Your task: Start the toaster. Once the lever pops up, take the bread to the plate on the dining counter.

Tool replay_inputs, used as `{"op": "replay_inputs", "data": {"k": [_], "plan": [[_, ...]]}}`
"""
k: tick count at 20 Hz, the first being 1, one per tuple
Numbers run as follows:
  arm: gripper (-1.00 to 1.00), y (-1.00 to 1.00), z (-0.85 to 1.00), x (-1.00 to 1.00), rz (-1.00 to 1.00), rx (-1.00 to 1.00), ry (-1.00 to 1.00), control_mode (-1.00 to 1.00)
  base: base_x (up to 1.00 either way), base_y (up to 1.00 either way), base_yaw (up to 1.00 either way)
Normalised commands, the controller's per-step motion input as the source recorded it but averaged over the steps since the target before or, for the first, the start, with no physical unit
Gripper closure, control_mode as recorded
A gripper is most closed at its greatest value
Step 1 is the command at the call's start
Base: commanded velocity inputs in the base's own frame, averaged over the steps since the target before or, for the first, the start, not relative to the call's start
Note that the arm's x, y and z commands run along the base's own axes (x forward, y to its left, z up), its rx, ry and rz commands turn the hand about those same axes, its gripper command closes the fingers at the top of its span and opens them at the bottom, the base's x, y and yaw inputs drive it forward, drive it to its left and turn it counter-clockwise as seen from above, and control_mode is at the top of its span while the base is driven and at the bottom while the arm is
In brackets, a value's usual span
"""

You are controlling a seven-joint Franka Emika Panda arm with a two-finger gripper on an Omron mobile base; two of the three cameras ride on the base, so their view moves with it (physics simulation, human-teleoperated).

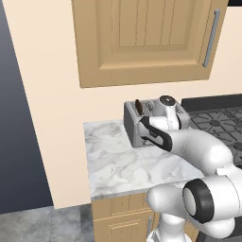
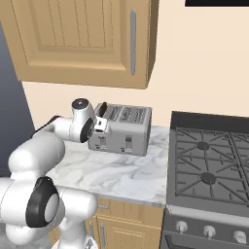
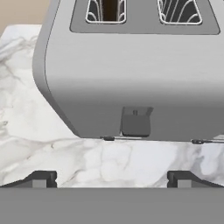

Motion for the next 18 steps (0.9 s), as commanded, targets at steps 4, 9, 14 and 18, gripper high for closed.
{"op": "replay_inputs", "data": {"k": [4, 9, 14, 18], "plan": [[-1.00, 0.04, -0.03, 0.14, 0.00, 0.00, 0.00, -1.00, 0.00, 0.00, 0.00], [-1.00, 0.00, -0.08, 0.05, 0.00, 0.00, -0.01, -1.00, 0.00, 0.00, 0.00], [-1.00, 0.00, -0.16, 0.12, 0.00, 0.00, -0.01, -1.00, 0.00, 0.00, 0.00], [-1.00, 0.00, -0.11, 0.14, 0.00, 0.00, -0.01, -1.00, 0.00, 0.00, 0.00]]}}
